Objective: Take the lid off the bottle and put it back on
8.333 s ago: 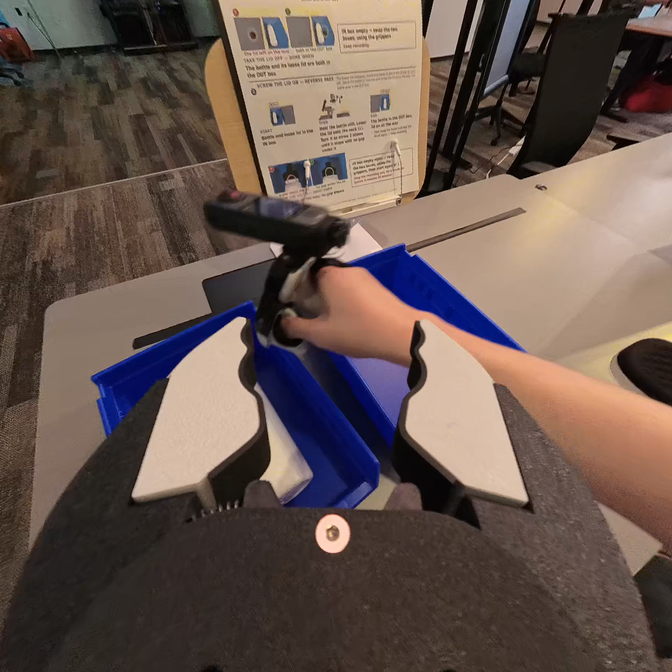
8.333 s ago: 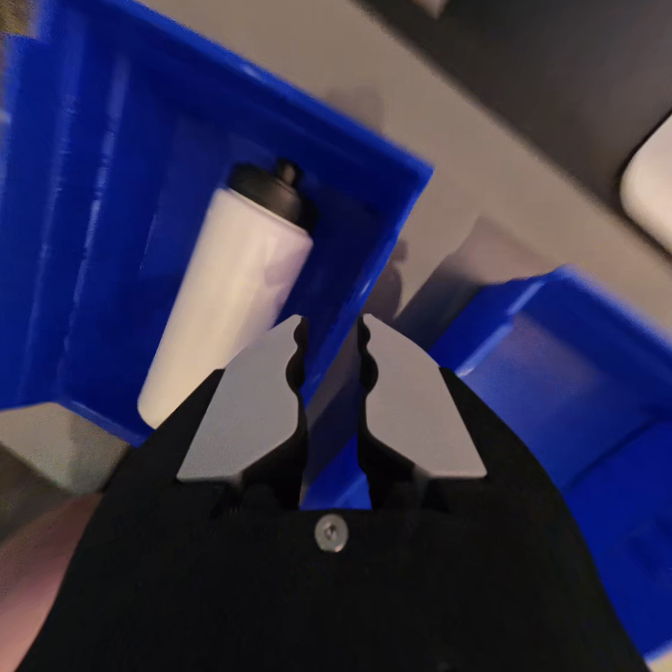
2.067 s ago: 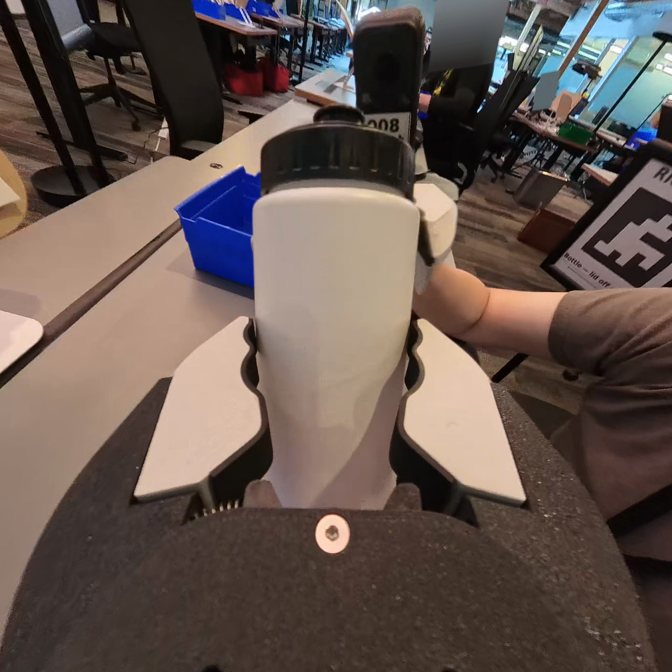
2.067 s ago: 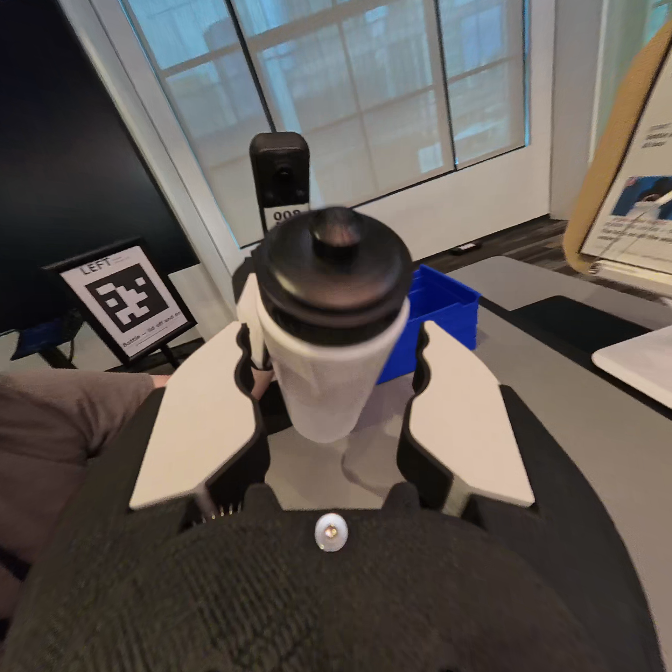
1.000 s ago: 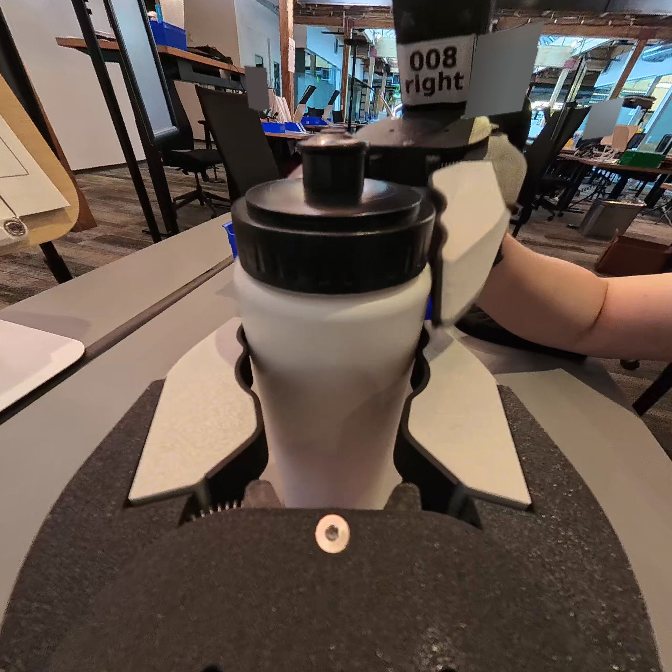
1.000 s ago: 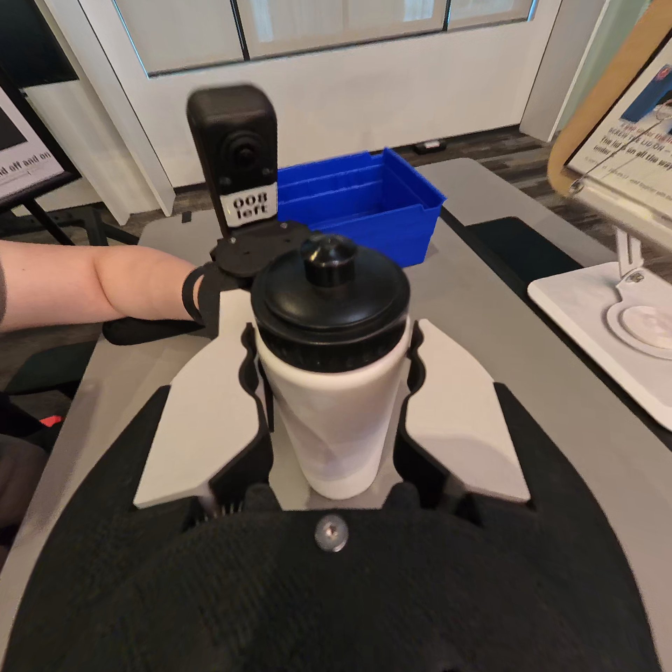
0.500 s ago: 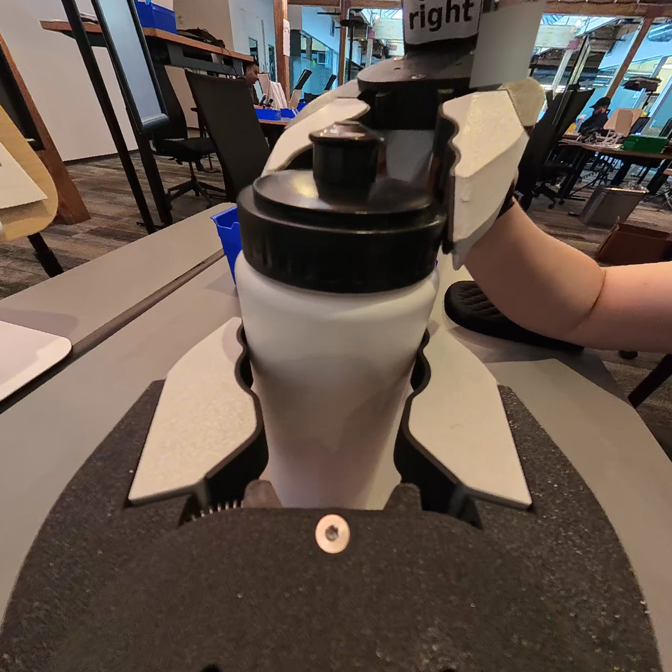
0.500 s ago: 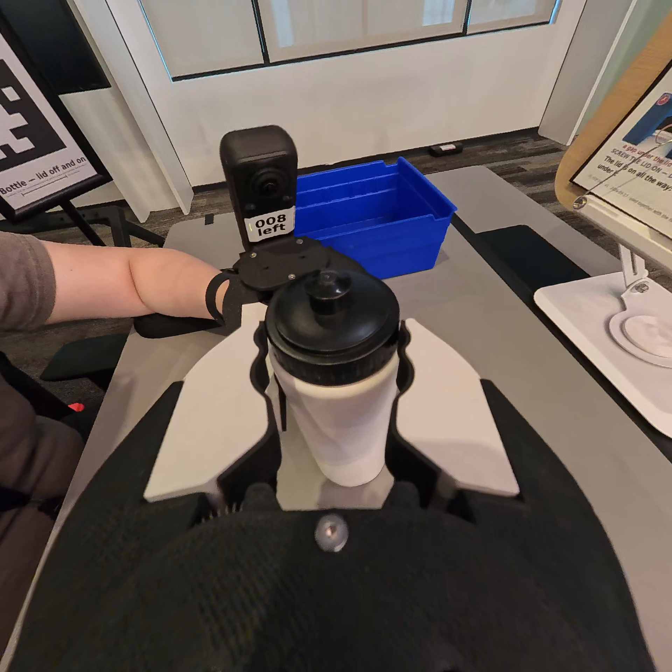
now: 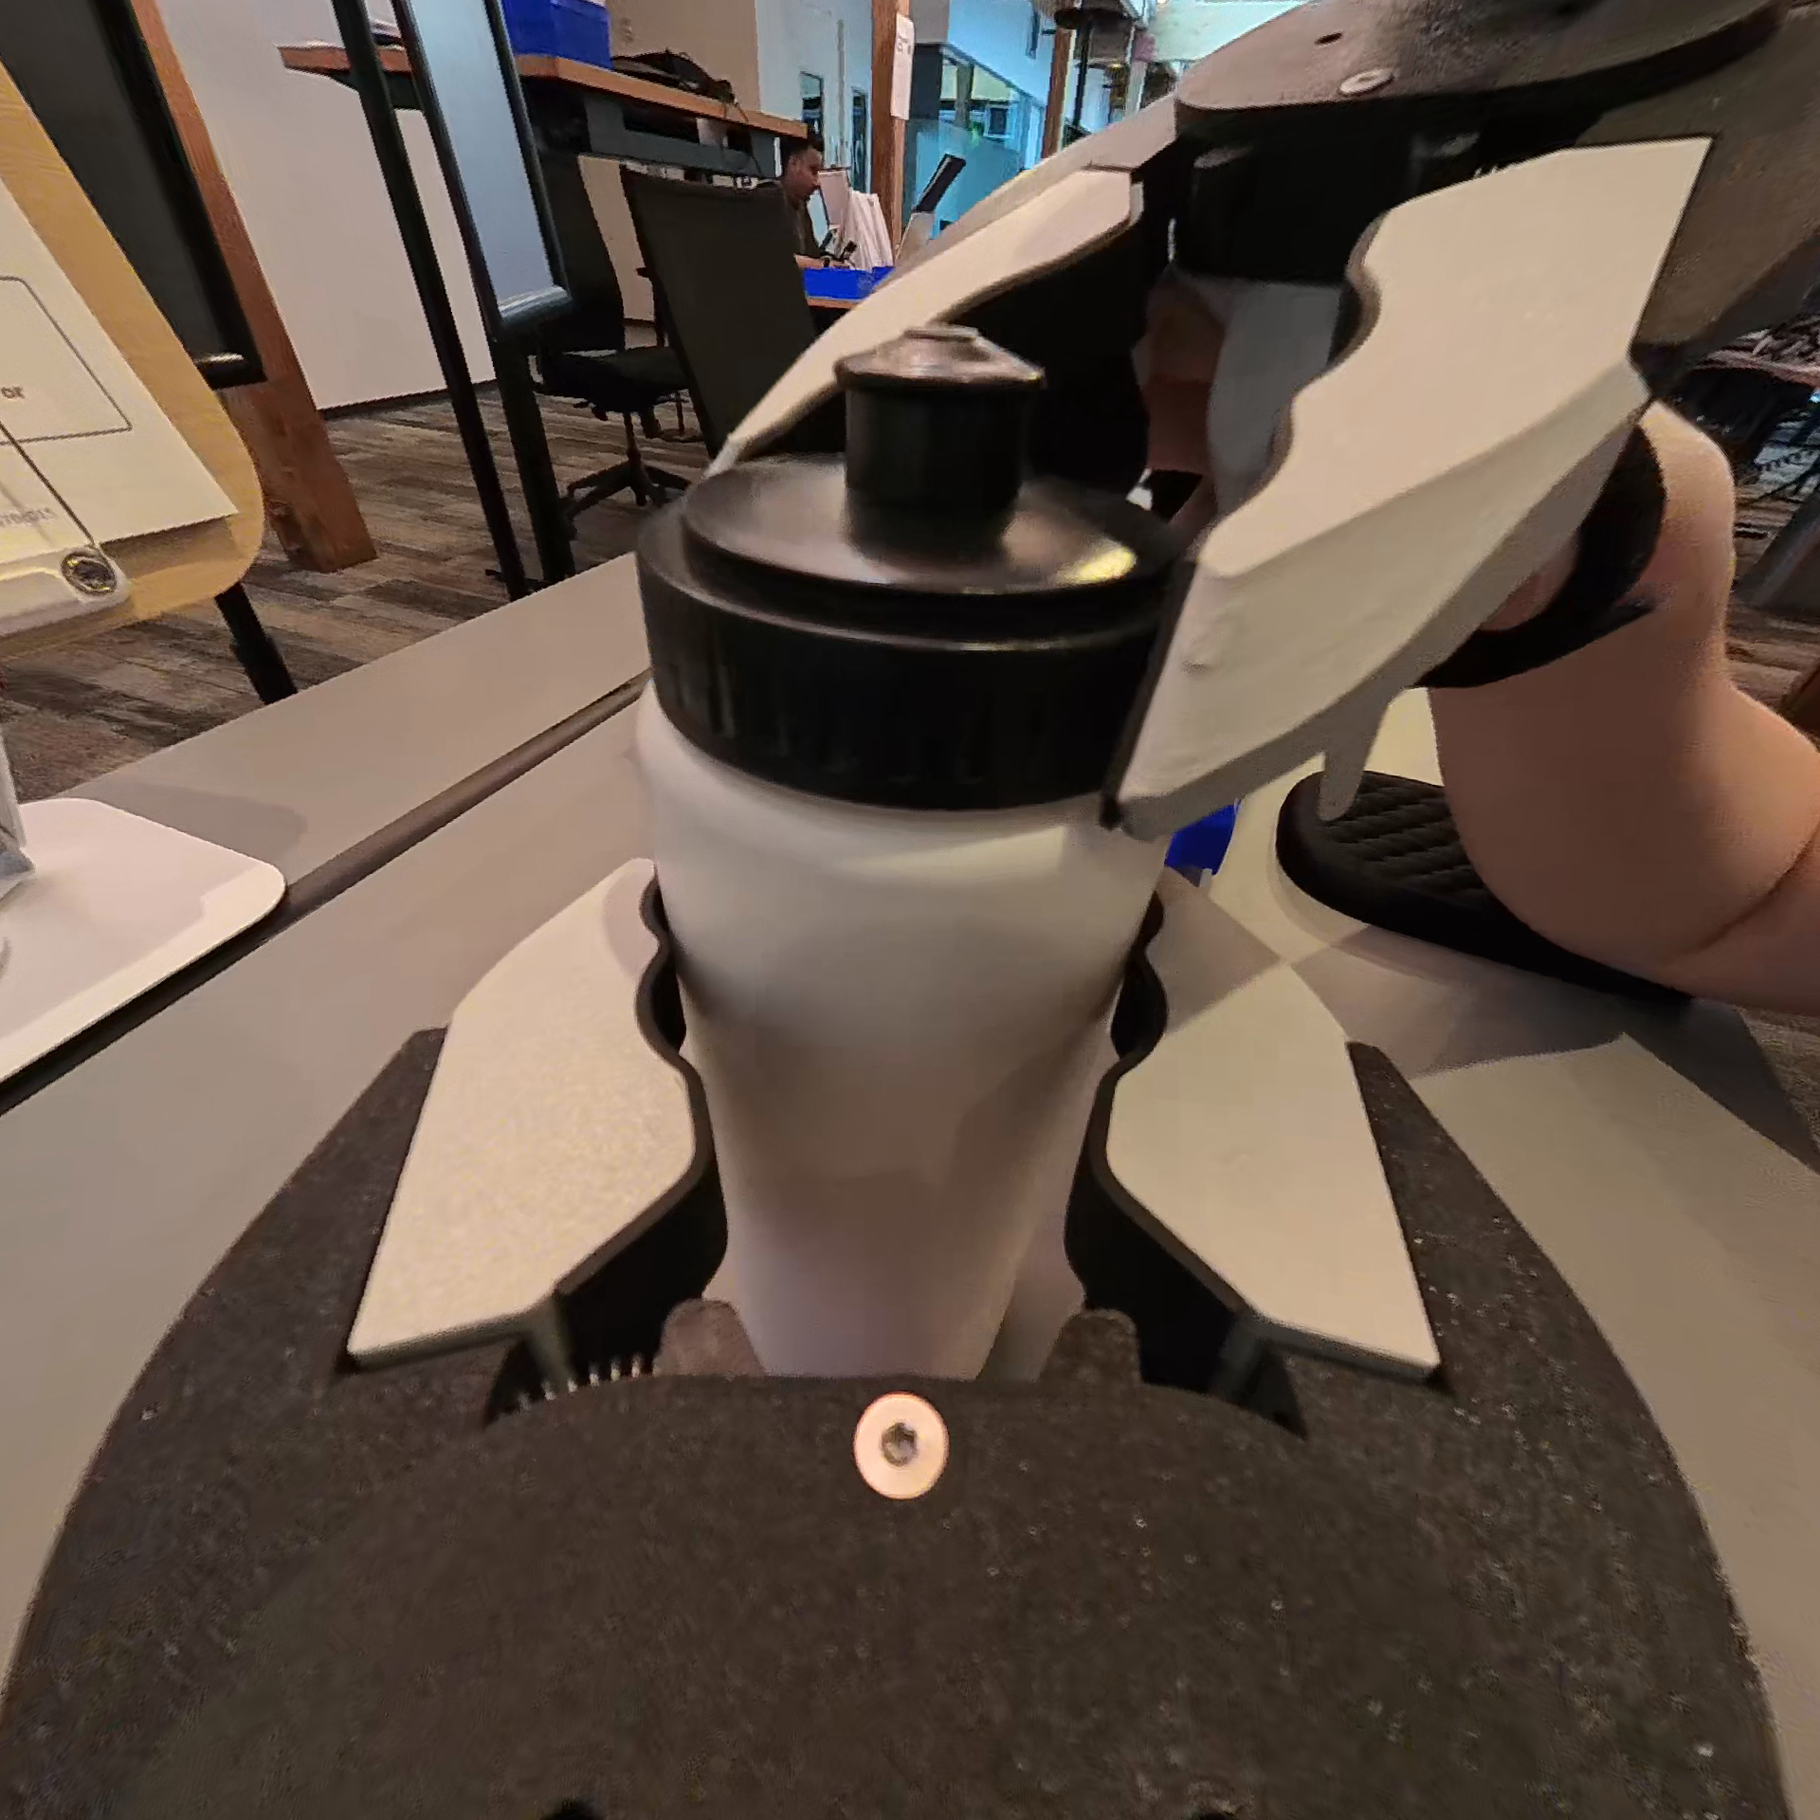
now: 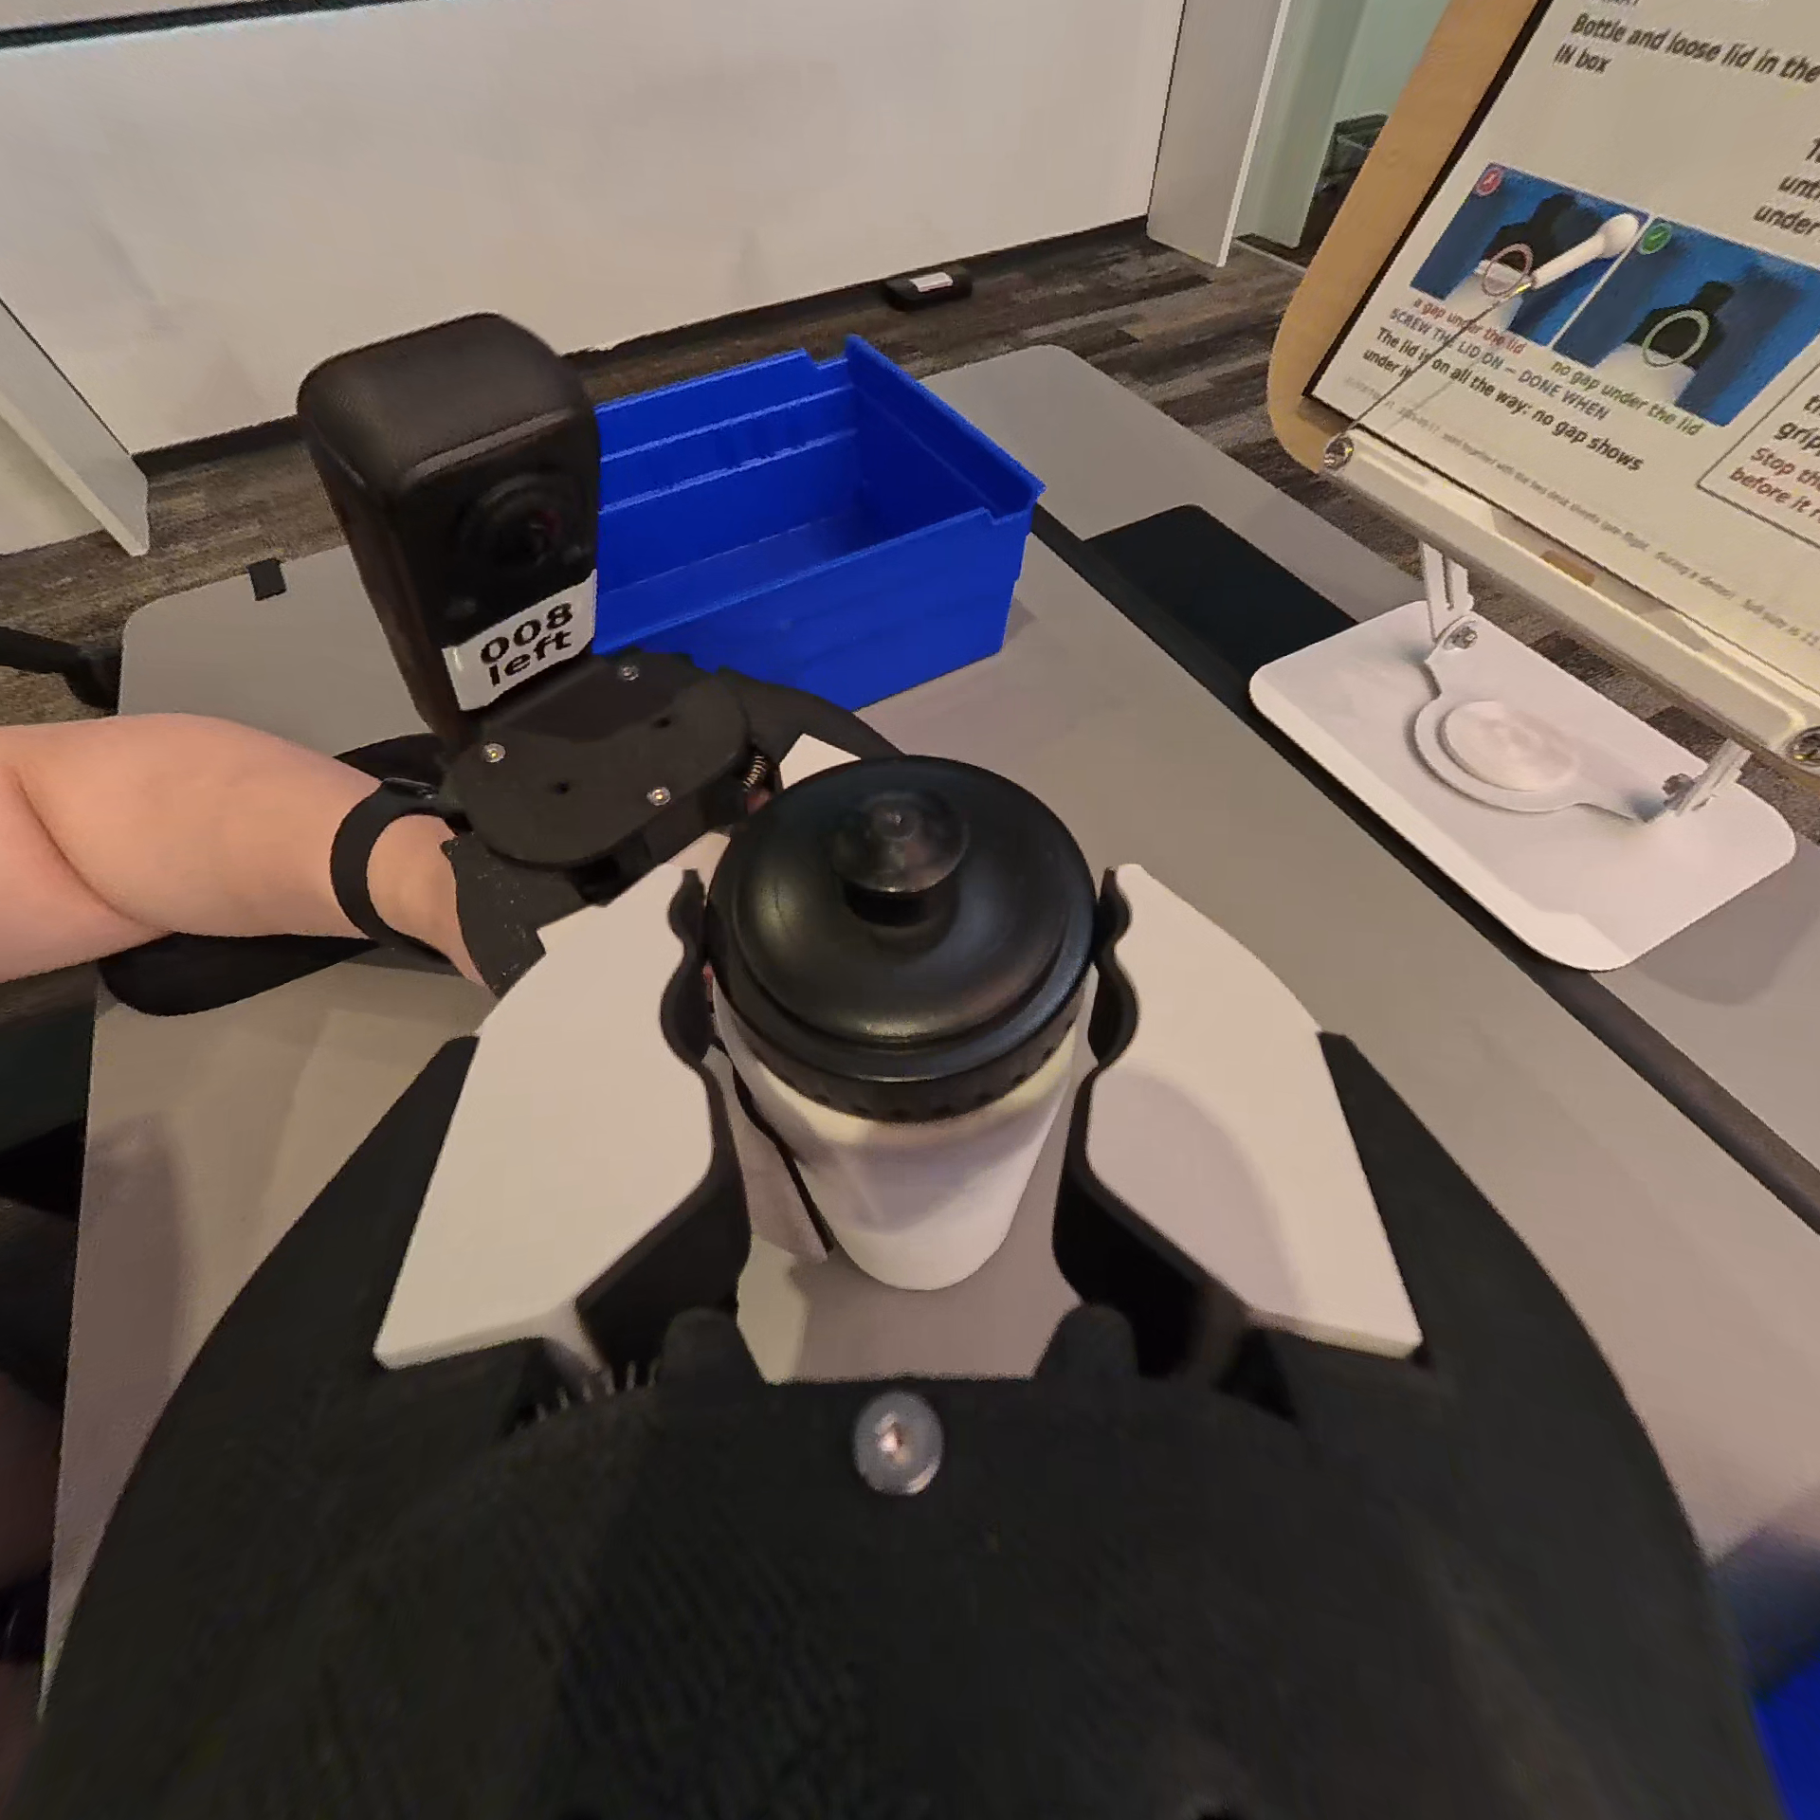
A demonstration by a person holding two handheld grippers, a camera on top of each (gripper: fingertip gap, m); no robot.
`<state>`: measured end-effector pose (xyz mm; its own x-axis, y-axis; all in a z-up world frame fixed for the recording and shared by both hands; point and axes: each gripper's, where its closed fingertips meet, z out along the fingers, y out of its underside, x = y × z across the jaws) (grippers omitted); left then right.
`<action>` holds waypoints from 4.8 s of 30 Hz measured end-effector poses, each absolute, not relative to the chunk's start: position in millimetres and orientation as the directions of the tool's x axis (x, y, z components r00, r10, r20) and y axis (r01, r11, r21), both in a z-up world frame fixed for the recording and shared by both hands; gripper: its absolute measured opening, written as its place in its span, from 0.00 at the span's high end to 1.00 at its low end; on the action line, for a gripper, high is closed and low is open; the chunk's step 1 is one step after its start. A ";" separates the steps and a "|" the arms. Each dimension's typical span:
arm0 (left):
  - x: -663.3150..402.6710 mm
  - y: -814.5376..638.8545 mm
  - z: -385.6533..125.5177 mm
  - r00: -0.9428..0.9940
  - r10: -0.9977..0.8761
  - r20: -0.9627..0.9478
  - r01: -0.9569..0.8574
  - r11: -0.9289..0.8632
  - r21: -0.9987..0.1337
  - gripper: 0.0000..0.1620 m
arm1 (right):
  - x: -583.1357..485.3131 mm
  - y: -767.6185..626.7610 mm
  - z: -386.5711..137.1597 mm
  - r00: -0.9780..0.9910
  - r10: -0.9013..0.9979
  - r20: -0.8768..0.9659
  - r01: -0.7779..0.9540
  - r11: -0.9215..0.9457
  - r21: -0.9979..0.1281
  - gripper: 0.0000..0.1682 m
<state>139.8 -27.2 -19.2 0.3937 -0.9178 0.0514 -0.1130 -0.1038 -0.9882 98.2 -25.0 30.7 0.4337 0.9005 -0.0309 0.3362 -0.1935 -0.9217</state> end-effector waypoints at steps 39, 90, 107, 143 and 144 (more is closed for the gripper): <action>161.7 -95.5 -22.3 -0.078 -0.997 0.021 -0.200 -0.005 -0.980 0.47 | 117.6 -98.8 32.6 -0.297 0.955 -0.027 0.265 0.055 -0.963 0.54; 148.3 -38.4 -22.1 0.397 -0.918 0.008 -0.210 -0.099 -0.973 0.47 | 114.3 -43.4 30.6 0.285 0.958 0.033 0.473 -0.111 -0.874 0.56; 159.8 -57.6 -22.3 0.296 -0.955 0.021 -0.208 -0.086 -0.974 0.47 | 119.7 -57.0 56.7 0.063 0.997 0.044 0.283 0.025 -0.959 0.45; 148.0 -37.8 -22.7 0.419 -0.908 0.025 -0.210 -0.124 -0.970 0.47 | 112.3 -35.2 42.5 0.293 0.956 0.022 0.366 -0.091 -0.926 0.43; 148.4 -38.2 -22.8 0.418 -0.908 0.022 -0.212 -0.121 -0.970 0.47 | 110.7 -37.4 35.7 0.282 0.959 0.020 0.402 -0.099 -0.910 0.46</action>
